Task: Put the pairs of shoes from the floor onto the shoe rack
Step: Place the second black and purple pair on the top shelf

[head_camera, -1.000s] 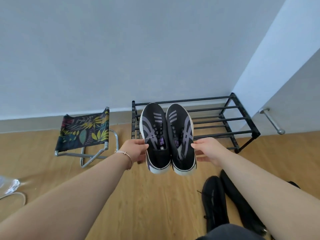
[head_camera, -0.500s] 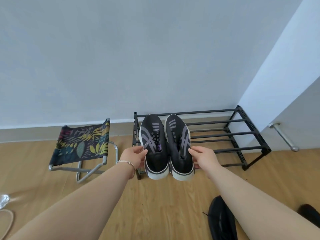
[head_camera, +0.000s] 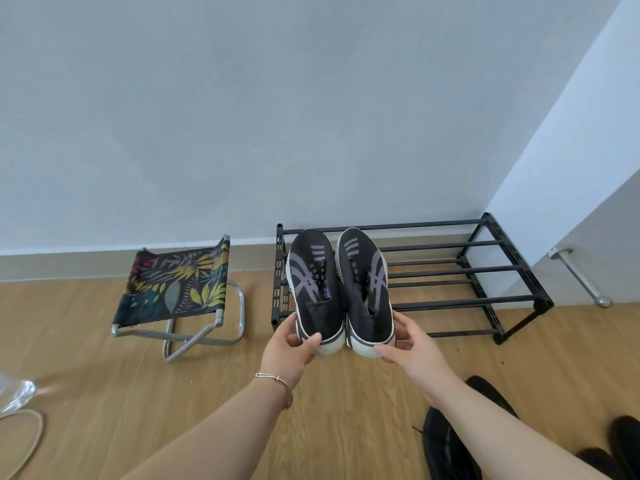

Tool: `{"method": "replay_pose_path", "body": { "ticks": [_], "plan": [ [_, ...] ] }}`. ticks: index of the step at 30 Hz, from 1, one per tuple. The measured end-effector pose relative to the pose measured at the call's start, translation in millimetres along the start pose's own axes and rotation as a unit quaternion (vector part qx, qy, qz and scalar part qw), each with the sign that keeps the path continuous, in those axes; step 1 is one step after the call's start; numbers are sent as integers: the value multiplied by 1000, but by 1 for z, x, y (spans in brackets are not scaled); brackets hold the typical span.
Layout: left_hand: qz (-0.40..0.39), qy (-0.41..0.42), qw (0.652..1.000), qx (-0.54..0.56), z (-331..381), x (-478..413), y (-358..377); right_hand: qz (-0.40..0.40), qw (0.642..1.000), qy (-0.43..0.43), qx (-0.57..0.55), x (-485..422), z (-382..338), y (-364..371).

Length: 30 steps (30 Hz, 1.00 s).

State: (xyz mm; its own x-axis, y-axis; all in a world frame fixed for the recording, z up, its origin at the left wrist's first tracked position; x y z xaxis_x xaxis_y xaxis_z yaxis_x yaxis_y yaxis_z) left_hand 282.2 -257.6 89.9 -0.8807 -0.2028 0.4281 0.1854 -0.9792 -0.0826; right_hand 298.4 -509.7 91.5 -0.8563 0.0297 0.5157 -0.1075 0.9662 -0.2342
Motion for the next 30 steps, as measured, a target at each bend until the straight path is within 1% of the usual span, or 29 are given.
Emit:
{"method": "replay_pose_path", "body": {
  "ticks": [4,6,11,14,19,23,27,30],
  "plan": [
    [14,9,999,-40,14,-18,-3,21,1000,-20,4,-12,-18,1],
    [17,16,998,-60,25,-27,-4,19,999,-29,9,-18,-32,3],
    [-3,16,998,-67,44,-47,-5,29,992,-62,107,-34,-60,6],
    [-4,13,995,-98,50,-54,-9,35,986,-56,155,-43,-65,6],
    [-18,0,989,-144,55,-55,-11,42,977,-49,201,-52,-68,6],
    [-13,15,977,-213,56,-55,-11,52,975,-49,211,-56,-71,10],
    [-6,29,969,-246,54,-53,-11,58,971,-61,224,-53,-72,12],
    [-4,60,952,-299,61,-48,-10,73,962,-79,250,-47,-76,13]
  ]
}}
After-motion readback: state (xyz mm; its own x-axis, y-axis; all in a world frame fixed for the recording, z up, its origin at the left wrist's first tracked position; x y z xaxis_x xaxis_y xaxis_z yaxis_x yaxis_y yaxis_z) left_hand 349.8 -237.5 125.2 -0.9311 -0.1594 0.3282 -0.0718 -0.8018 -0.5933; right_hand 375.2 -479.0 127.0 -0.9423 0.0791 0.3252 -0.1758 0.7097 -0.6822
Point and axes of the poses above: each hand's wrist, its own x-axis away from the middle knuckle, its own y-axis out of the palm, z = x × y, the point moved 6 cm from there along -x, towards the middle knuckle, and after that the axes turned 6 degrees about y, right-handed, at the moved point
